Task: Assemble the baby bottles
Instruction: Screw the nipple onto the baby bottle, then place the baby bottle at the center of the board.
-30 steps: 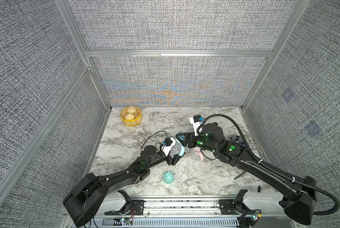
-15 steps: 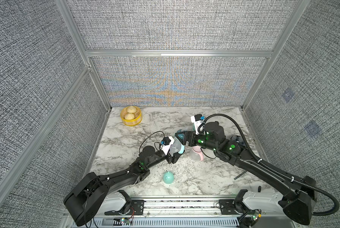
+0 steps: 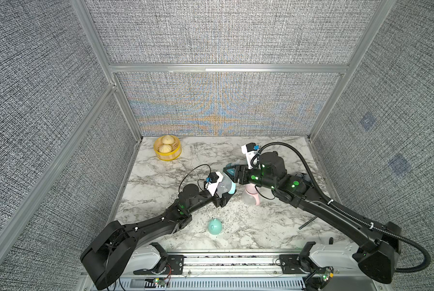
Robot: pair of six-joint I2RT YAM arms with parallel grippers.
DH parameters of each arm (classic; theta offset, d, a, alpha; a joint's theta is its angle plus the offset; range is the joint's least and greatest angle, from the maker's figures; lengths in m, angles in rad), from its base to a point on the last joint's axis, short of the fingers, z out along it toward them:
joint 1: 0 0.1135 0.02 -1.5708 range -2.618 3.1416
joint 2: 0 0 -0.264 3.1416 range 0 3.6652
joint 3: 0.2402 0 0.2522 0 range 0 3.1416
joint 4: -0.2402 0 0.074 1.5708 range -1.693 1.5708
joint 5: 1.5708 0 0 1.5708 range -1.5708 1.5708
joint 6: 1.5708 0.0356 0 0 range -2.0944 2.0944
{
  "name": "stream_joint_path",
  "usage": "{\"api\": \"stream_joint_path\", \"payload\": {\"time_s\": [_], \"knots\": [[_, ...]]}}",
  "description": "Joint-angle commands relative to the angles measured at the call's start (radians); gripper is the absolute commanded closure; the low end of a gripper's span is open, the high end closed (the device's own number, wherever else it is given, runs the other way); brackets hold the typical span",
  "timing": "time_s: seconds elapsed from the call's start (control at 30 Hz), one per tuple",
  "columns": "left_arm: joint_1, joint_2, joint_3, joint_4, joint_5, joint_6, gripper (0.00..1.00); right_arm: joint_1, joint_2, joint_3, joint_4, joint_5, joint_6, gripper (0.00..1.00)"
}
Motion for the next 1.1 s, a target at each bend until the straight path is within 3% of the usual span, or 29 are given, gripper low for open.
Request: {"api": "stream_joint_path", "payload": {"time_s": [0.0, 0.27, 0.57, 1.07], "knots": [[0.003, -0.019, 0.017, -0.114, -0.096, -0.013, 0.00, 0.001, 0.035, 0.046, -0.032, 0.056, -0.094, 0.42], [0.004, -0.101, 0.087, -0.559, -0.319, -0.066, 0.00, 0.004, 0.140, 0.073, 0.057, 0.136, -0.238, 0.42], [0.013, -0.181, 0.085, -0.749, -0.507, -0.141, 0.00, 0.026, 0.234, -0.030, 0.281, 0.200, -0.373, 0.42], [0.095, -0.143, 0.122, -0.815, -0.497, -0.167, 0.00, 0.063, 0.389, -0.144, 0.523, 0.210, -0.427, 0.42]]}}
